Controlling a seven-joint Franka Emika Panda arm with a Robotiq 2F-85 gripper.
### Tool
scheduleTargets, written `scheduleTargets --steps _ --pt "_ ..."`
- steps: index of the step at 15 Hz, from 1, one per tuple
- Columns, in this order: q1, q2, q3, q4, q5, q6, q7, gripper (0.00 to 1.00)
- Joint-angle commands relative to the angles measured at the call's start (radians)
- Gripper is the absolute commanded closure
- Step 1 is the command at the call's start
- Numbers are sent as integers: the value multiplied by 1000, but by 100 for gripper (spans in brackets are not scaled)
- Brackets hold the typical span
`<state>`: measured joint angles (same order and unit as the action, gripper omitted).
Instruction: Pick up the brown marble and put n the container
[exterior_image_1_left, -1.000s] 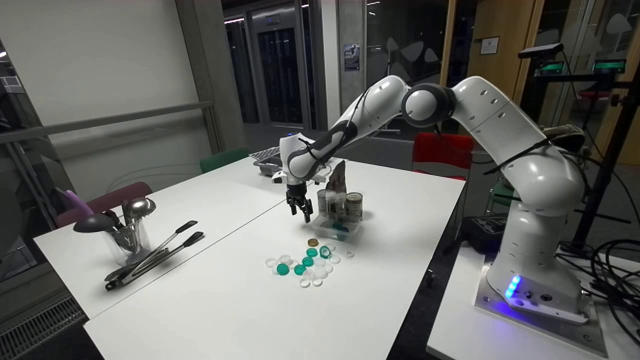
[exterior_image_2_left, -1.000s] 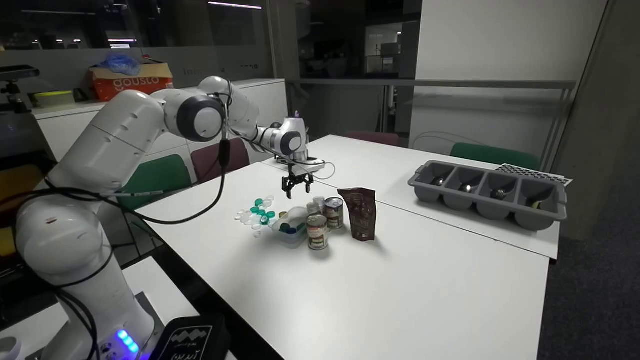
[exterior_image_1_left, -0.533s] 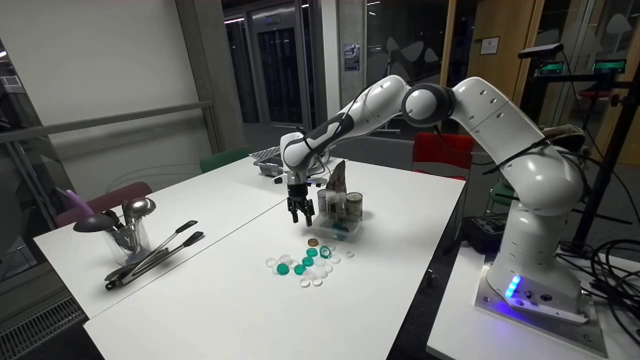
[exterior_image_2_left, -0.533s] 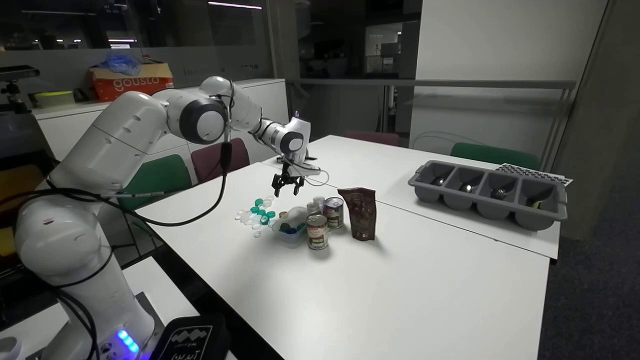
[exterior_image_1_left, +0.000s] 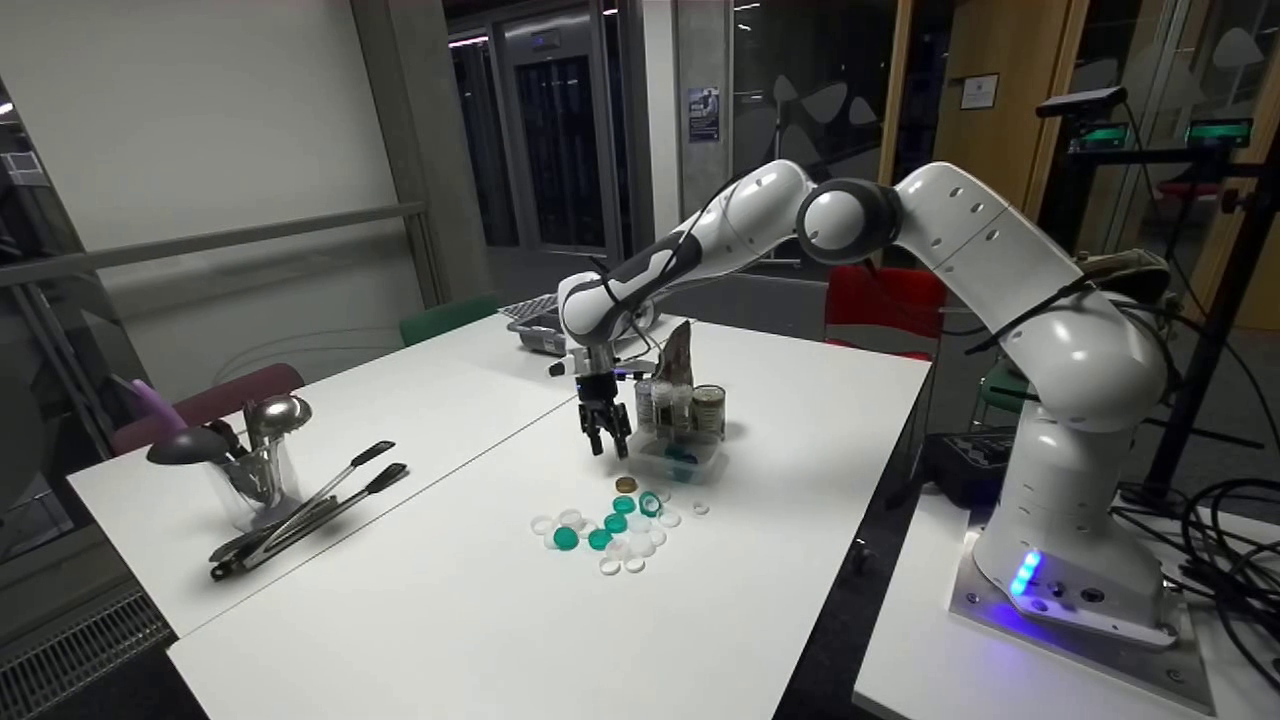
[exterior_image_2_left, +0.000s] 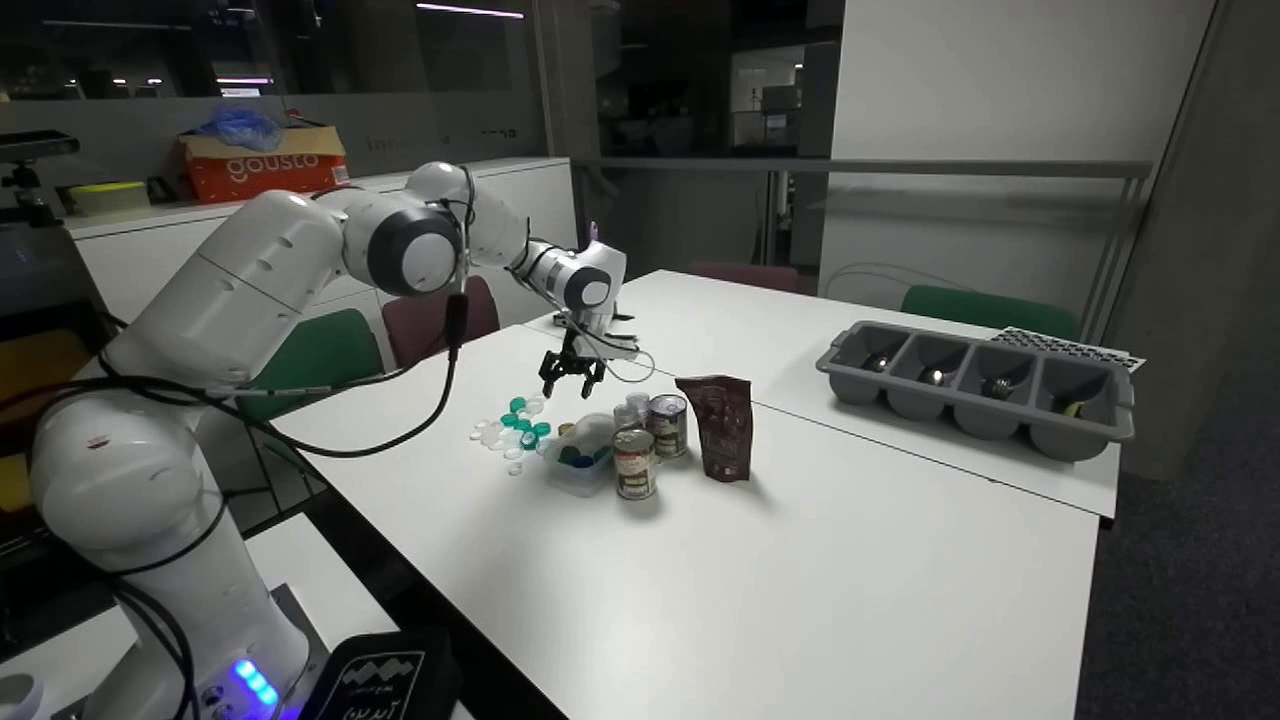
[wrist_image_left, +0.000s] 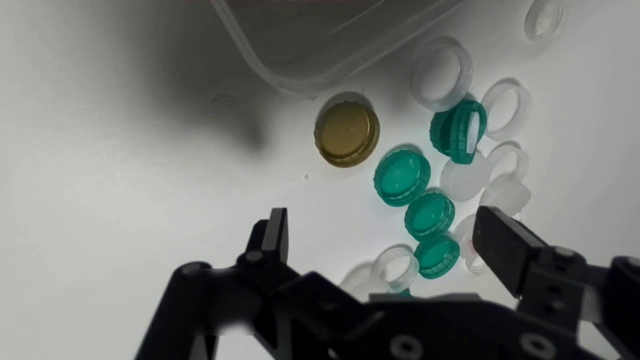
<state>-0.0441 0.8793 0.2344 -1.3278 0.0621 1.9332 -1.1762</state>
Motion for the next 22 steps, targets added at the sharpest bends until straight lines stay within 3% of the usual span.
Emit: scheduleTargets --steps 1,6,22 --pt "17 64 -17 102 19 -73 30 0" --pt "26 102 -22 145 11 -76 71 0" --pt "108 46 -103 72 -69 -39 483 0"
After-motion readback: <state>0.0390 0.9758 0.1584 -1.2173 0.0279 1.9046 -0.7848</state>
